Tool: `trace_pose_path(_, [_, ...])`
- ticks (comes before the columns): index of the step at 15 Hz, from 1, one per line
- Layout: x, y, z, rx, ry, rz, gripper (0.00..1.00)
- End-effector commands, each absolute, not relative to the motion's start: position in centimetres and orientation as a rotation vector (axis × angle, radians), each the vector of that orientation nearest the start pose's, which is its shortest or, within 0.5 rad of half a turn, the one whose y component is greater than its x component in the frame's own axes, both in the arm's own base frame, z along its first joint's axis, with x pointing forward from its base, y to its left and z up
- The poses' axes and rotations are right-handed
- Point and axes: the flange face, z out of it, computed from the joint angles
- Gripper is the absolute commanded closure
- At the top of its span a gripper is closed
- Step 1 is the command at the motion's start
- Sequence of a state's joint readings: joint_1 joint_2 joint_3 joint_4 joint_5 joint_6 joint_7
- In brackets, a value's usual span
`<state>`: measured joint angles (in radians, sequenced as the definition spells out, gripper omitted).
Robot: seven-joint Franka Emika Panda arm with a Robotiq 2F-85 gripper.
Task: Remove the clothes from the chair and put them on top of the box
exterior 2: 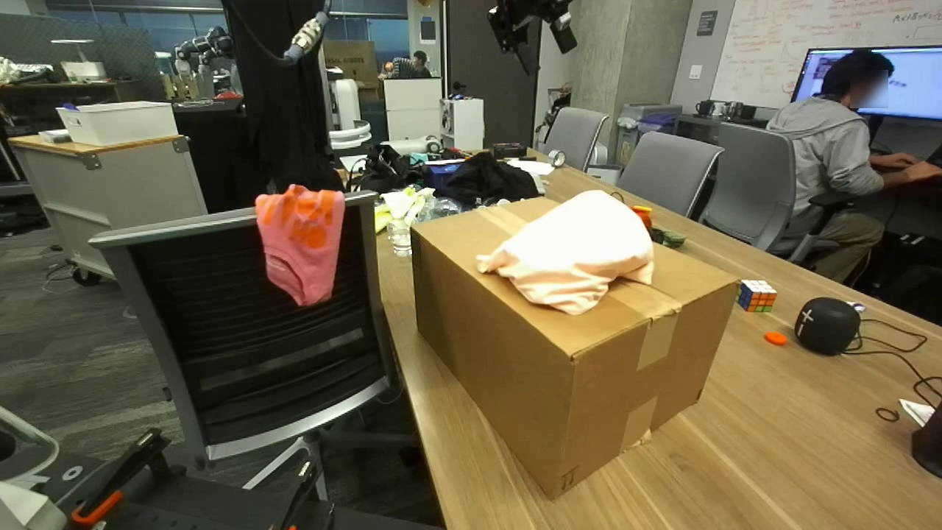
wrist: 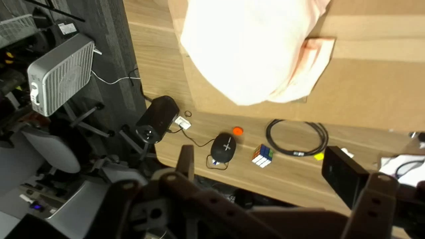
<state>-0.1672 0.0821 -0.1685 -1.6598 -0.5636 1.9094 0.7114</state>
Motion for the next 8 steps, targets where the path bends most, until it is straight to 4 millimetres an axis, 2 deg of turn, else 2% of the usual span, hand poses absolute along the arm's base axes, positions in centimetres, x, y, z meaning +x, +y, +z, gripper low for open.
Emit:
trace_pose_path(1, [52.5,-20.3,55.9,2.483,-0.932,0.23,0.0])
trace_pose_path(5, [48.9,-16.7,52.1,2.602,-0.714,0.047,0.0])
trace_pose_path(8, [46.3,-12.9,48.9,2.684,-0.542,-0.082,0.0])
